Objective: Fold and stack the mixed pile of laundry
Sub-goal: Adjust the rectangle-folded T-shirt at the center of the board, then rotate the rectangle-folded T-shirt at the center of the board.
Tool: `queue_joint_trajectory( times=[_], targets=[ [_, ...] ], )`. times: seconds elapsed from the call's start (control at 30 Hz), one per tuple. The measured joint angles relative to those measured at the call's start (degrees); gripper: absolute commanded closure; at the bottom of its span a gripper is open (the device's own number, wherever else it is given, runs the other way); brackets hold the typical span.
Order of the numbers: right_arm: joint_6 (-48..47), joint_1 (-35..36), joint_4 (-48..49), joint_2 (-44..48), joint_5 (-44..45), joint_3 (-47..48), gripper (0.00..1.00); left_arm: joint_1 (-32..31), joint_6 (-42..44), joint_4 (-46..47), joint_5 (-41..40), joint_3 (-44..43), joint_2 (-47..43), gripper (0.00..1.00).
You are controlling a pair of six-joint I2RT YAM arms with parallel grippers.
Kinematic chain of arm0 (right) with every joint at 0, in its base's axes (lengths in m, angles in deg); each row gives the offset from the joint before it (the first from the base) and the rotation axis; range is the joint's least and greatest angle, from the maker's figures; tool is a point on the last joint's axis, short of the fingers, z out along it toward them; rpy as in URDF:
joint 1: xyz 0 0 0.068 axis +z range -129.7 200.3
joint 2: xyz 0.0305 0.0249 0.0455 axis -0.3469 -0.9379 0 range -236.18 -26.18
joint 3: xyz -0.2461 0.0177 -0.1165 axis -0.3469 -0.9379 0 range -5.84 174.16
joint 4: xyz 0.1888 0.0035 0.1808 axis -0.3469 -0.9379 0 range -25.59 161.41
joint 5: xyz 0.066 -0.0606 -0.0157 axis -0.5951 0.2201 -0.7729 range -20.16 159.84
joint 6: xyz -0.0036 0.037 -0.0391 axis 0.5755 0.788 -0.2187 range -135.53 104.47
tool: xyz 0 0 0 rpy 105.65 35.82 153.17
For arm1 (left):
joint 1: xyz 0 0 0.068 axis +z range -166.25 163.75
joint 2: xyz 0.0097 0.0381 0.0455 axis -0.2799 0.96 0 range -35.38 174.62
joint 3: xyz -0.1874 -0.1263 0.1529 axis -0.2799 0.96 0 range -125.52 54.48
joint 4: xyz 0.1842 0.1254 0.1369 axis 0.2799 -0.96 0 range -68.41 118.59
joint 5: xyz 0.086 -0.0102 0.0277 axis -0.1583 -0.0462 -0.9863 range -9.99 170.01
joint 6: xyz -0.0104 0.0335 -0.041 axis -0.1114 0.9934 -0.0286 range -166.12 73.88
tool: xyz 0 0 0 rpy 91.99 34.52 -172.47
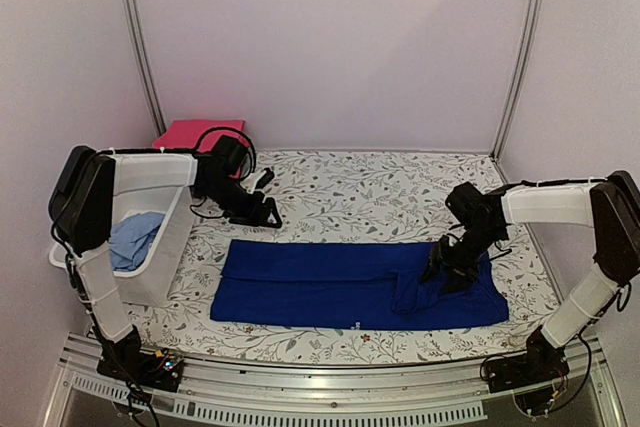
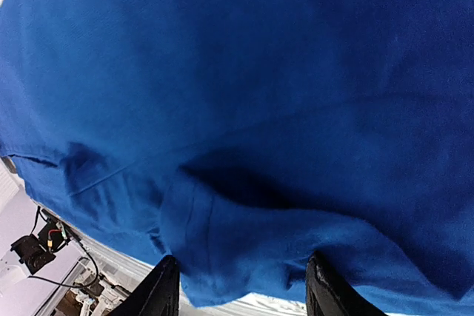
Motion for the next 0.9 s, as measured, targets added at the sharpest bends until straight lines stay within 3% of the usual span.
queue_joint_trajectory(
  times=[0.2, 0.33, 0.5, 0.63, 0.73, 0.8, 0.9],
  targets=[
    [-1.8, -3.6, 1.2, -6.6, -1.0, 1.2, 0.44, 0.0, -0.3, -0.3, -1.3, 0.0, 0.2, 0.2],
    [-5.0, -6.7, -2.1, -12.5, -0.1, 8.5, 0.45, 0.0, -1.1, -0.2, -2.6, 0.7, -0.3, 0.15],
    [-12.2, -8.5, -6.3, -28.2, 6.4, 32.6, 0.45, 0.4, -1.8, -0.2, -3.6, 1.9, -1.3, 0.15],
    [-18.6, -8.6, -8.3, -45.5, 12.2, 64.0, 0.41, 0.3, -1.7, -0.3, -3.9, 1.9, -1.5, 0.2],
    [-22.4, -8.6, -9.0, -53.4, 13.7, 81.5, 0.34, -0.2, -1.1, -0.4, -4.4, 1.9, -2.0, 0.25],
    [-24.0, -8.6, -9.0, -53.1, 14.1, 82.9, 0.3, -1.2, -0.4, -0.4, -5.2, 1.9, -2.2, 0.31],
    [-25.8, -8.6, -7.3, -48.1, 14.1, 75.2, 0.29, -3.6, 0.7, -0.6, -6.5, 1.8, -2.1, 0.38]
  ],
)
